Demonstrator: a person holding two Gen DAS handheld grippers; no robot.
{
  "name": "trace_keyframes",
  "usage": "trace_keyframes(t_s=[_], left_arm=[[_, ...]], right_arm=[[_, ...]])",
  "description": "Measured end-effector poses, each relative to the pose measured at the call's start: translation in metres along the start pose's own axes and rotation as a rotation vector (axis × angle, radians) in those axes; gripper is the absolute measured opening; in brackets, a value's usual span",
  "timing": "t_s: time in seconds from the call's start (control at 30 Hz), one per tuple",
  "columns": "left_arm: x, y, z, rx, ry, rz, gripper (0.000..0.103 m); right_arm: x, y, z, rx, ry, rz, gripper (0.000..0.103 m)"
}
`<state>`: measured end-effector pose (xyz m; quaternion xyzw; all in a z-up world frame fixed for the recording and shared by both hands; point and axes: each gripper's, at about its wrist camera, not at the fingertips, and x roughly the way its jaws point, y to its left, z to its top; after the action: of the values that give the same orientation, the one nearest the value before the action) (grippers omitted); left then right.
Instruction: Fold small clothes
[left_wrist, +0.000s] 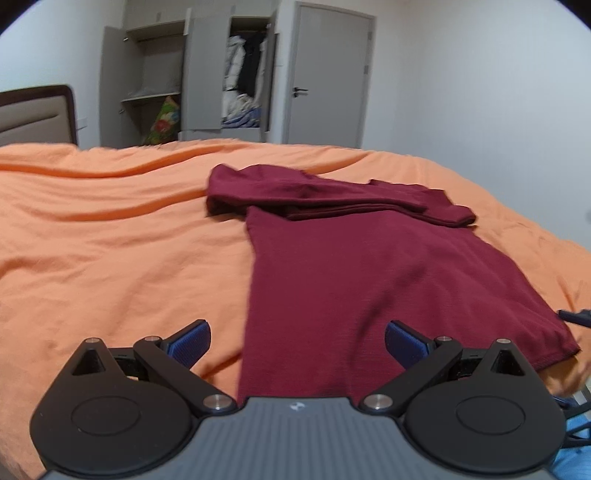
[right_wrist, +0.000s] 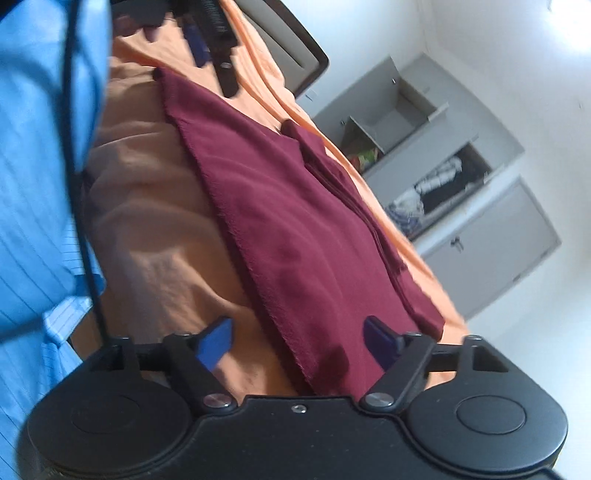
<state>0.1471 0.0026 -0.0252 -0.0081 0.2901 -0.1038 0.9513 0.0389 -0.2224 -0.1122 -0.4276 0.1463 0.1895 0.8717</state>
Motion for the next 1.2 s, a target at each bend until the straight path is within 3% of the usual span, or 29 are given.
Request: trace_keyframes(t_s=[0.07, 0.13, 0.23, 0.43, 0.63, 0.83, 1.0, 1.2], left_arm=[[-0.002, -0.007, 0.000, 0.024, -0.001, -0.034, 0.103], [-0.003, -0.014, -0.001, 0.053, 0.000, -0.068, 0.103], [-0.002, -0.025, -0.002, 0.096, 0.003, -0.115, 0.103], [-0.005, -0.039, -0.003, 0.133, 0.004, -0.235, 0.103], [-0.006, -0.062, -0.008, 0.252, -0.020, -0.277, 0.103], [0.000, -0.093, -0.015, 0.378, -0.077, -0.197, 0.103], [0.014, -0.109, -0.018, 0.414, -0.072, -0.132, 0.102], [0.018, -0.096, -0.017, 0.427, -0.058, -0.027, 0.083]], right_arm=[[-0.001, 0.000, 0.001, 0.000, -0.016, -0.005, 0.060], [-0.001, -0.001, 0.001, 0.000, -0.023, -0.013, 0.037], [-0.002, -0.007, 0.001, 0.034, -0.034, 0.043, 0.019], [0.000, -0.048, 0.007, 0.278, -0.049, 0.177, 0.012], [0.003, -0.098, 0.026, 0.497, -0.065, 0.194, 0.011], [0.007, -0.132, 0.036, 0.617, -0.069, 0.229, 0.011], [0.011, -0.140, 0.040, 0.612, -0.070, 0.236, 0.011], [0.011, -0.138, 0.035, 0.614, -0.053, 0.242, 0.011]])
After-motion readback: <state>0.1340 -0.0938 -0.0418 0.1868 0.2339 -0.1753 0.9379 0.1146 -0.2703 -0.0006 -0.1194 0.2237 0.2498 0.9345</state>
